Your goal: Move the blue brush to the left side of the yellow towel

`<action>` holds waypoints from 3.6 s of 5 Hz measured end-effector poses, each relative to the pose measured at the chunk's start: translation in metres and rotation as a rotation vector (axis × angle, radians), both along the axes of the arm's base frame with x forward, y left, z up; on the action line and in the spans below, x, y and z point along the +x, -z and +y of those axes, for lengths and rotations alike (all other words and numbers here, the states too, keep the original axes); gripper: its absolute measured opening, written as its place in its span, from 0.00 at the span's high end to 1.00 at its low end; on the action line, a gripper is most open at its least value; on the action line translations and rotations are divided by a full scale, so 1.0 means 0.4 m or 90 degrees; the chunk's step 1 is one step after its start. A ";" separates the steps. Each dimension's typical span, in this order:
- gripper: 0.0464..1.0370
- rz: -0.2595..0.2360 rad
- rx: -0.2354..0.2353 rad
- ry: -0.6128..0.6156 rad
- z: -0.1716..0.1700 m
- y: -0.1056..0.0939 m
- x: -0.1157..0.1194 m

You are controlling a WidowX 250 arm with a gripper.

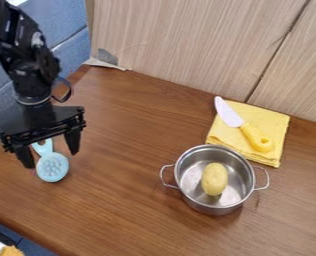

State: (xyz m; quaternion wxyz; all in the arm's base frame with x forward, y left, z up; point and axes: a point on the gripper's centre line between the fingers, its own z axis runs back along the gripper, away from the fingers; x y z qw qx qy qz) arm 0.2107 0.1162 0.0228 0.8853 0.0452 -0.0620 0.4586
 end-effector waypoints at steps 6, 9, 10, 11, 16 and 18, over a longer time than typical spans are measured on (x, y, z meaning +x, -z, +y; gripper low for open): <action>0.28 0.069 0.031 0.014 0.013 0.068 0.020; 0.28 0.081 0.020 0.160 -0.065 0.007 0.122; 0.28 0.049 0.038 0.218 -0.083 -0.028 0.189; 0.28 0.043 0.017 0.326 -0.146 -0.008 0.276; 0.22 0.050 -0.030 0.575 -0.342 0.057 0.400; 0.03 0.053 -0.016 0.546 -0.338 0.058 0.400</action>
